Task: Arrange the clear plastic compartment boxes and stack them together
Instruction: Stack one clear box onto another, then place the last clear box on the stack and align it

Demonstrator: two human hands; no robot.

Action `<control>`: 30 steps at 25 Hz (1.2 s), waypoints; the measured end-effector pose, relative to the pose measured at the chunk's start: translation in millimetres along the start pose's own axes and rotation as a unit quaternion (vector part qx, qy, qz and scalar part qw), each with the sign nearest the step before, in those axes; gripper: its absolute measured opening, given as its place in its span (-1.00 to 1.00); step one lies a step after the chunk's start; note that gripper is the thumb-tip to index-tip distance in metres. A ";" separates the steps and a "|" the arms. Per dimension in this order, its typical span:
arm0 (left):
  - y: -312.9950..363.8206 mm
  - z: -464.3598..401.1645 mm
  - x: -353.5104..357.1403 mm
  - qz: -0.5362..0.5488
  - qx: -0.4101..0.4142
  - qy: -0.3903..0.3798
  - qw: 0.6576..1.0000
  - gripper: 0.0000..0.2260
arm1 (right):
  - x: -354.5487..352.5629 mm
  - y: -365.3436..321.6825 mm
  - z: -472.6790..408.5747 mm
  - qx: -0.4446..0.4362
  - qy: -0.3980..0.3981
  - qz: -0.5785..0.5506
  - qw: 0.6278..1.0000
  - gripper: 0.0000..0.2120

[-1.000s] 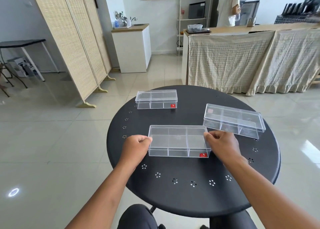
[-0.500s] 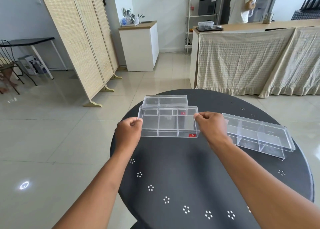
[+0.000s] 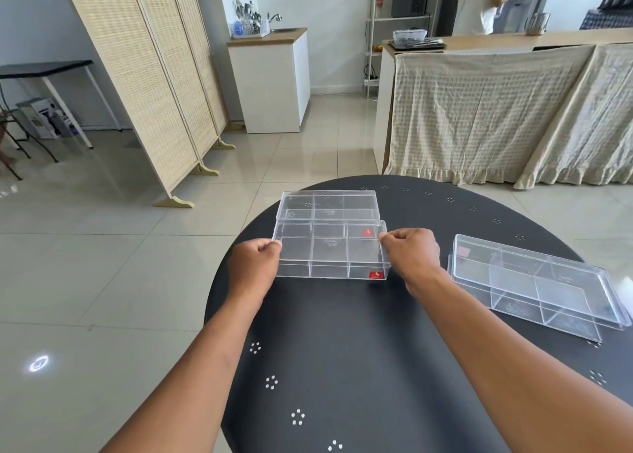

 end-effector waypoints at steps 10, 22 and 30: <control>-6.1 -5.9 1.3 -0.007 0.006 -0.009 1.000 -0.82 | 8.2 0.6 -1.0 -0.010 -0.012 0.014 1.000 -0.67; 24.7 26.3 -33.9 -0.020 0.036 0.074 0.996 -0.79 | -24.9 -44.2 26.6 -0.139 0.007 0.056 0.989 -0.53; 102.5 86.9 34.2 0.041 0.107 -0.068 0.991 -0.75 | -208.7 -59.7 45.7 -0.182 0.159 0.049 0.969 -0.68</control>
Point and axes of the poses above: each hand's wrist, its own z-axis away from the middle knuckle, its own x-axis out of the palm, y = z × x, the point moved 10 cm from there along -z, towards the middle knuckle, and after that the axes turned 12 degrees about -z, right-handed, at the moved point
